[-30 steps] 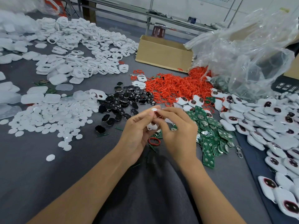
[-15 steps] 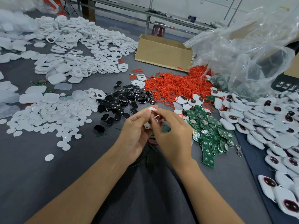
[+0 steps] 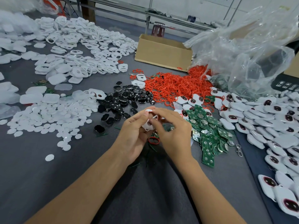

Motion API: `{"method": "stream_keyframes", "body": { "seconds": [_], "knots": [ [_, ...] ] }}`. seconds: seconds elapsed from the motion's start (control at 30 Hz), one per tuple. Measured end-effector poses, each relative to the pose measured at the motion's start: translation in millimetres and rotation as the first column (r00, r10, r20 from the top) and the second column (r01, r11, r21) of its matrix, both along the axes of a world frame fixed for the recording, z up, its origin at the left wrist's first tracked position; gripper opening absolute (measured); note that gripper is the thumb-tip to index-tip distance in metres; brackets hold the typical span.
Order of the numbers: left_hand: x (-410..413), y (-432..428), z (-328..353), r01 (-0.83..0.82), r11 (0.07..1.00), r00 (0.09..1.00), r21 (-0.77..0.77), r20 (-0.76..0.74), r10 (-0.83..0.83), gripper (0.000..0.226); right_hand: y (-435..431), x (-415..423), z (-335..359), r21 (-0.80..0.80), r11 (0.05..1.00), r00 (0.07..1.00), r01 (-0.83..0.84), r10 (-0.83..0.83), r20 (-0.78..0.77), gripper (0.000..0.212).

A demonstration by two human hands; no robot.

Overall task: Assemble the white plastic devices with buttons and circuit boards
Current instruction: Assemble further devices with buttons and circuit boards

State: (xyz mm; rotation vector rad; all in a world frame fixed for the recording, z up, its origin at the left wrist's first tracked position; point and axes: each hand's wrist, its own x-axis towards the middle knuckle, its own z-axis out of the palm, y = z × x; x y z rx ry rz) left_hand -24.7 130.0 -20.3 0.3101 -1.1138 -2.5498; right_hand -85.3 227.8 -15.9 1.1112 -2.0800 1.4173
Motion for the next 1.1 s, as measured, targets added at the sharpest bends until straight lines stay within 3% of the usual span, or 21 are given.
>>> {"method": "stream_keyframes", "body": {
  "seconds": [0.4,0.57,0.73,0.93,1.0,1.1],
  "knots": [
    [0,-1,-2,0.049,0.996,0.999,0.076,-0.022,-0.047,0.028,-1,-1,0,-0.108,0.993,0.995,-0.045,0.054,0.085,0.021],
    [-1,-1,-2,0.042,0.999,0.999,-0.011,-0.013,-0.043,0.024,-3,-1,-3,-0.133,0.990,0.991,-0.040,0.057,0.125,0.026],
    [-1,1,0,0.015,0.995,1.000,-0.103,0.007,-0.014,0.023,-2,-3,-5,-0.058,0.998,1.000,0.007,-0.006,0.017,0.018],
    [1,1,4,0.014,0.990,0.998,-0.137,0.057,-0.007,0.026,3,-4,4,-0.142,0.989,0.957,-0.046,0.085,0.279,0.029],
    [0,1,6,0.041,0.989,0.999,-0.140,0.033,-0.037,0.027,6,-9,5,-0.185,0.979,0.878,-0.081,0.158,0.451,0.045],
    [1,-1,6,0.071,0.985,0.997,-0.158,-0.027,-0.076,0.031,8,-14,8,-0.444,0.859,0.548,-0.255,0.507,0.666,0.040]
  ]
}}
